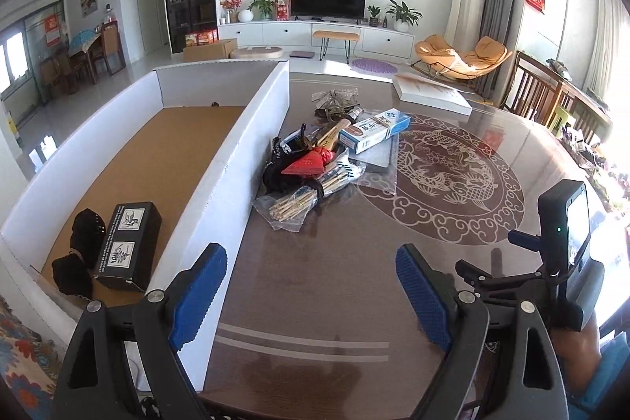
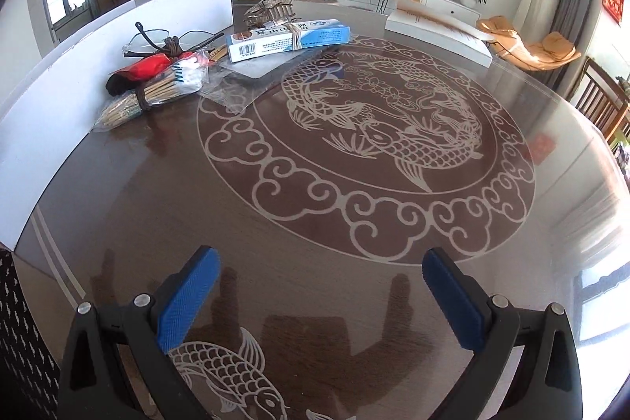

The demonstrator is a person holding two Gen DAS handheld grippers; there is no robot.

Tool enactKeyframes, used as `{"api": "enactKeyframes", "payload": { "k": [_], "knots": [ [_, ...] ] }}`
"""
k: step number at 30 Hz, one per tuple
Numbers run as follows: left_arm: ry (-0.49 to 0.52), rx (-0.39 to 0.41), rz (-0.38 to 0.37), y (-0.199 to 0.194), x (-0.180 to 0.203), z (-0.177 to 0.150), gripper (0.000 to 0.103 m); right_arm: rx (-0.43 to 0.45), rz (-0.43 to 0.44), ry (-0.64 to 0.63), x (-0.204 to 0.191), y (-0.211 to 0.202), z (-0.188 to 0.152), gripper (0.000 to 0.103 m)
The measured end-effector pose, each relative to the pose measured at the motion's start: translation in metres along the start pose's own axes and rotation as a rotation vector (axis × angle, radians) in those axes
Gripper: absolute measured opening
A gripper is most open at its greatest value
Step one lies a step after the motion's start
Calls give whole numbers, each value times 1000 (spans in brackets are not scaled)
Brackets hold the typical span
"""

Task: Organize objects
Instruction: 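Return the right gripper to the table and grasp the chopstick bag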

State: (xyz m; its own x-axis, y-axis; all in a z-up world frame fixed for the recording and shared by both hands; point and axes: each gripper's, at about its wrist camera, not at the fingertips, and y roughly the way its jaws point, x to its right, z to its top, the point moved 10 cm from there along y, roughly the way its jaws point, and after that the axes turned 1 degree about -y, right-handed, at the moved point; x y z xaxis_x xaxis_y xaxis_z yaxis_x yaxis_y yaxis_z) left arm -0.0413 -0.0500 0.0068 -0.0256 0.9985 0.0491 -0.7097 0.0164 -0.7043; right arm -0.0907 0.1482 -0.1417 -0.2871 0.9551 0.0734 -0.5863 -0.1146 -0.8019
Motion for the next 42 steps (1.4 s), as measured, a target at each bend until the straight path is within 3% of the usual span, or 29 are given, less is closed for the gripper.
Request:
{"api": "enactKeyframes", "payload": {
  "k": [3, 10, 14, 19, 25, 27, 29, 33, 35, 39, 41, 42],
  "knots": [
    [22, -72, -24, 29, 18, -24, 88, -14, 0, 16, 3, 7, -4, 103],
    [99, -178, -4, 78, 38, -82, 90, -15, 16, 63, 7, 10, -5, 103],
    [120, -141, -12, 76, 39, -82, 91, -15, 16, 66, 6, 9, -5, 103],
    [89, -147, -11, 80, 28, -81, 103, -14, 17, 66, 6, 9, -5, 103],
    [89, -135, -9, 80, 26, -80, 103, -18, 17, 66, 7, 9, -5, 103],
    [91, -131, -11, 81, 26, -79, 103, -66, 39, 43, 2, 15, 0, 103],
    [91, -130, -12, 81, 25, -78, 103, -79, 83, 9, -14, 20, 20, 100],
    [92, -127, -13, 81, 26, -78, 103, 30, 219, -134, -77, 13, 97, 98],
    [92, -125, -14, 82, 26, -77, 103, 42, 267, -234, -115, 20, 133, 98],
    [93, -121, -14, 82, 26, -77, 103, -45, 316, -339, -176, 59, 170, 92],
    [91, -119, -14, 82, 26, -77, 103, -139, 355, -384, -197, 83, 162, 78],
    [90, -120, -12, 82, 25, -77, 103, -134, 334, -429, -202, 87, 159, 78]
  ]
}}
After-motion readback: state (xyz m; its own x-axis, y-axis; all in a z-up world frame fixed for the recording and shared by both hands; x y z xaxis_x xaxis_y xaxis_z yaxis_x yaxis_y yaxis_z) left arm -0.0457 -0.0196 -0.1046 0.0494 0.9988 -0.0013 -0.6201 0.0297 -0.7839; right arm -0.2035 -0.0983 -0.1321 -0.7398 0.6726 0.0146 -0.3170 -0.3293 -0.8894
